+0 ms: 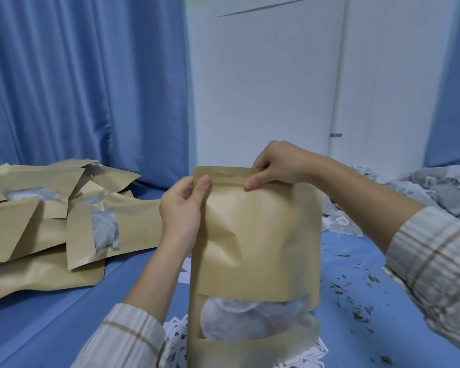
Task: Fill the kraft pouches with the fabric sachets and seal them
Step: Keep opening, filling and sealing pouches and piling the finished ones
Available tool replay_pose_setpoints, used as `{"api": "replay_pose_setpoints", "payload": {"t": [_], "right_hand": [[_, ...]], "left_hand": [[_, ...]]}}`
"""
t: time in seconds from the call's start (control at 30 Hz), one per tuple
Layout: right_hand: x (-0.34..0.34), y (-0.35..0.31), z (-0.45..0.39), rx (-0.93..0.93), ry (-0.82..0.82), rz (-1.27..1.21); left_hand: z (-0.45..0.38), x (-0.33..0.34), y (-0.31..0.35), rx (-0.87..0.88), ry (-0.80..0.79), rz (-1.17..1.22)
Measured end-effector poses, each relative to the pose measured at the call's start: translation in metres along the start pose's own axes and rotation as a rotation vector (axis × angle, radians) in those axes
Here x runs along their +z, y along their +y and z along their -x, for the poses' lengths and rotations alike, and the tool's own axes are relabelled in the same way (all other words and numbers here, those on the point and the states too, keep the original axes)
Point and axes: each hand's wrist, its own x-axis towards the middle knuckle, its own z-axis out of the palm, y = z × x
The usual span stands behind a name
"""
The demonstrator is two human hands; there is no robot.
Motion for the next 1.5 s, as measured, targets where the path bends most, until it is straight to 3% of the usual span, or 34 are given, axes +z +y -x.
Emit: {"api": "replay_pose_setpoints", "payload": {"t": [0.37,0.63,0.97,1.13,1.5], "right_hand": [[0.000,0.010,0.011,-0.070,0.067,-0.011],[-0.009,0.030,0.025,0.025,0.090,0.041],[-0.015,0.079,0.047,0.136,0.234,-0.263],[-0.002,0.051,0.035,0.092,0.153,-0.148],[0.016,0.016,-0.011,-0.039,0.145,-0.048]], "left_hand": [[-0.002,-0.010,0.003,-0.054,0.037,0.113],[-0.007,-0.018,0.001,-0.062,0.054,0.130],[-0.012,-0.010,-0.010,-0.099,0.028,0.170],[-0.007,0.006,-0.011,-0.109,-0.102,0.188],[-0.017,0.006,-0.013,-0.010,-0.061,0.119]]}}
